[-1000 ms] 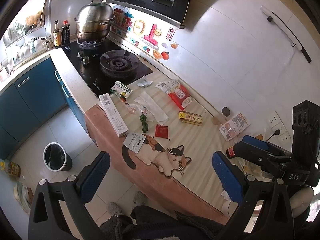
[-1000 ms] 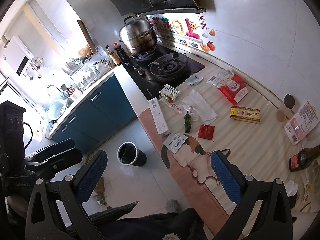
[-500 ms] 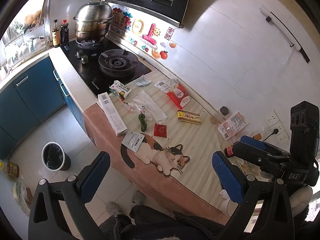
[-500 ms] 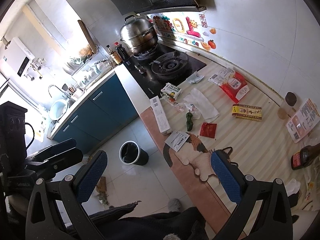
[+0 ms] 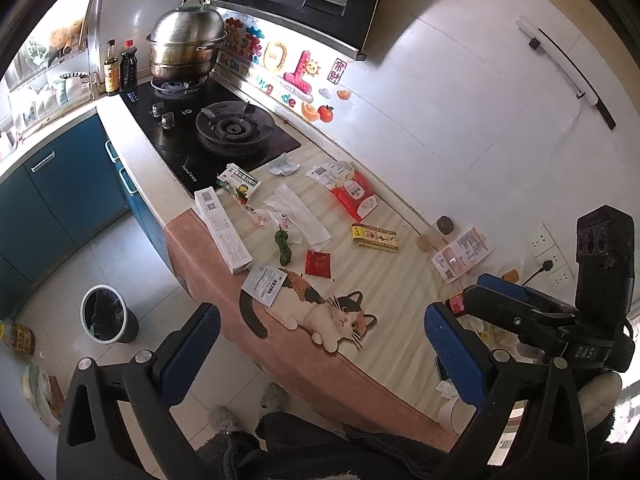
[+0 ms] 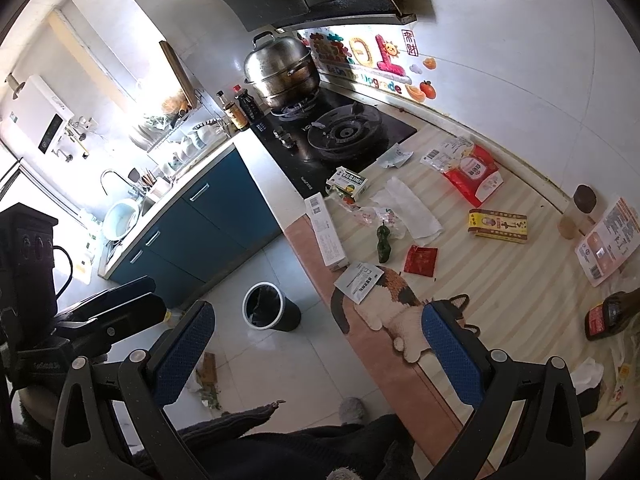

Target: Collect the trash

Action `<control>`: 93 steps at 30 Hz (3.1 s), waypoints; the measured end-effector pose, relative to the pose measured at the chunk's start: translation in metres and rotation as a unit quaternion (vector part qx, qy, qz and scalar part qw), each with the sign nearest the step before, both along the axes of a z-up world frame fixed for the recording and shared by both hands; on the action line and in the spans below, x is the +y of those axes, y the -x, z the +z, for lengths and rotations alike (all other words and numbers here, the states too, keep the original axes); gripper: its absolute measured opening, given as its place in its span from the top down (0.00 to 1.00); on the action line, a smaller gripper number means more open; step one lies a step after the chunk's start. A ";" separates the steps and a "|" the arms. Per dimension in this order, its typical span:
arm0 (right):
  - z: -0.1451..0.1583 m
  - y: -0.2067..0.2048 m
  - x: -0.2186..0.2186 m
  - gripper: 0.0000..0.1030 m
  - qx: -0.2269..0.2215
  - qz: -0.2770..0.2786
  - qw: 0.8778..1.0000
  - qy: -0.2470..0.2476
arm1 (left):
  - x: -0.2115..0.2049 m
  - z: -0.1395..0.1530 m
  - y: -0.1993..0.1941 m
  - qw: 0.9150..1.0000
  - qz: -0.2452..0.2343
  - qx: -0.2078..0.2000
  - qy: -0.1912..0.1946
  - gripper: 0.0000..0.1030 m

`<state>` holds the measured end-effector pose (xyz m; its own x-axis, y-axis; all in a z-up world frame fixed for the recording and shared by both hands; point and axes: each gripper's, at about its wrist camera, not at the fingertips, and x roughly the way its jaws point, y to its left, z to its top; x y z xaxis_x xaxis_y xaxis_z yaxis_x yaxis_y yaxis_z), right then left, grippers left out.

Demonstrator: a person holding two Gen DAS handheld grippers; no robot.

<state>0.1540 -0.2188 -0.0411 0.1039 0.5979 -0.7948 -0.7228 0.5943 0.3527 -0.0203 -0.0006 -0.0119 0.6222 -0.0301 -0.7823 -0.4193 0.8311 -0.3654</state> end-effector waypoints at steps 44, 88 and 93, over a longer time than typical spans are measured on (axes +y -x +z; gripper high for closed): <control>-0.063 -0.030 0.052 0.00 -0.068 -0.158 0.982 0.083 | 0.109 -0.104 -0.063 0.966 0.107 0.165 -0.165 0.00; -0.244 -0.110 0.271 0.82 0.103 -0.043 0.987 0.120 | 0.283 -0.255 -0.021 0.954 0.139 0.261 0.054 0.57; -0.272 -0.028 0.373 0.82 0.131 0.025 0.983 0.123 | 0.366 -0.312 0.066 0.933 0.188 0.291 0.097 0.57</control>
<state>0.1822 0.1545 -0.3135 -0.1495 0.3830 -0.9116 -0.6570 0.6505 0.3810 -0.0865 0.3651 -0.3238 0.0887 -0.0720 -0.9935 -0.8428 0.5262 -0.1133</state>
